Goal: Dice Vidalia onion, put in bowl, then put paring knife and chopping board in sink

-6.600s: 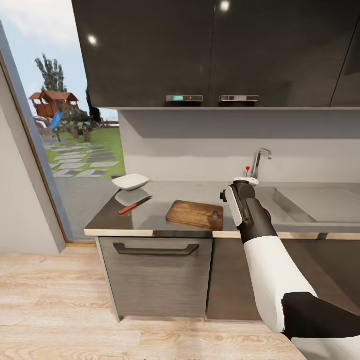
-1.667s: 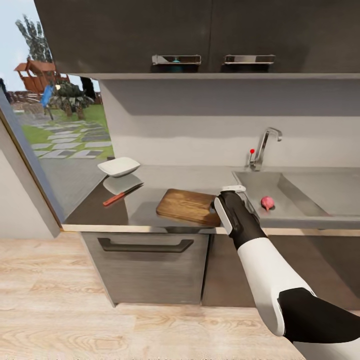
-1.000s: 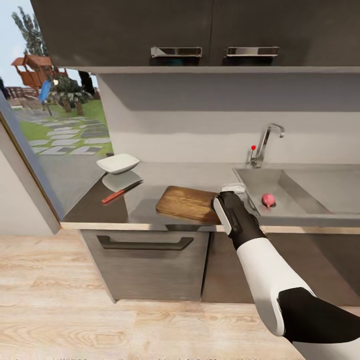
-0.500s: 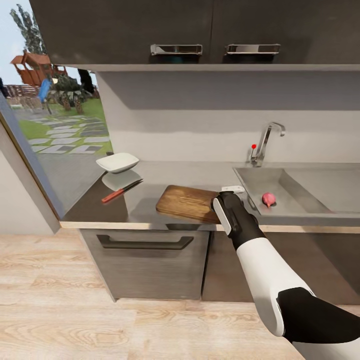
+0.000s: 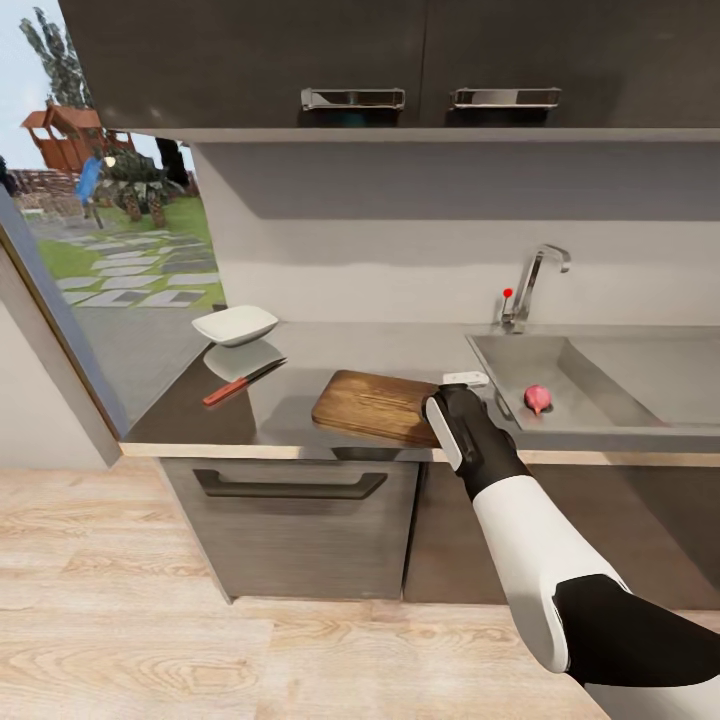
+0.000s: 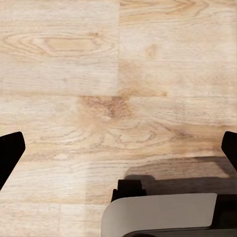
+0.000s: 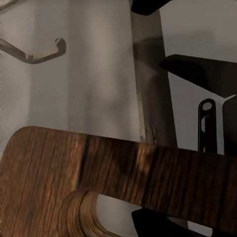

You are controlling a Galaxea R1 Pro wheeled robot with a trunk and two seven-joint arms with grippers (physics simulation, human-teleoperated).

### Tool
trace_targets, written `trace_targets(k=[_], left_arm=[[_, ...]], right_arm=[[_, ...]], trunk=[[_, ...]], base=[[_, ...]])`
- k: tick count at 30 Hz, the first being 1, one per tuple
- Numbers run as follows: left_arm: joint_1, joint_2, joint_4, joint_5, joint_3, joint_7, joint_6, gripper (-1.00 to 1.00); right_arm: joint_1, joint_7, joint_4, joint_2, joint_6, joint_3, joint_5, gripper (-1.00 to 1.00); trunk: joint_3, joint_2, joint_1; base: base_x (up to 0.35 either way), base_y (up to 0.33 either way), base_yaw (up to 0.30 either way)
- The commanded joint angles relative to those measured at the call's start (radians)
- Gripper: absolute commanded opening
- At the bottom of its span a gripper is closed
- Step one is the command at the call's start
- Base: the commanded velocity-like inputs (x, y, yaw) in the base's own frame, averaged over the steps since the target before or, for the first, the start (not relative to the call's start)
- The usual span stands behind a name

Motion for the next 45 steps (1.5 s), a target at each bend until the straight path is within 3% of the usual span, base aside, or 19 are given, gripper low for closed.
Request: trace_targets(k=[1, 32, 45], left_arm=[[0.0, 0.0, -0.001, 0.0, 0.001, 0.0, -0.002, 1.0], [0.0, 0.0, -0.001, 0.0, 0.001, 0.0, -0.002, 1.0], [0.0, 0.0, -0.002, 0.0, 0.001, 0.0, -0.002, 1.0]], right_arm=[[0.0, -0.006, 0.012, 0.0, 0.006, 0.001, -0.009, -1.0], [0.0, -0.008, 0.0, 0.0, 0.005, 0.0, -0.005, -1.0], [0.0, -0.008, 0.0, 0.0, 0.005, 0.0, -0.005, -1.0]], trunk=[[-0.001, 0.0, 0.0], [-0.001, 0.0, 0.0], [0.017, 0.0, 0.0]], base=[[0.0, 0.0, 0.0], [0.0, 0.0, 0.0], [0.0, 0.0, 0.0]])
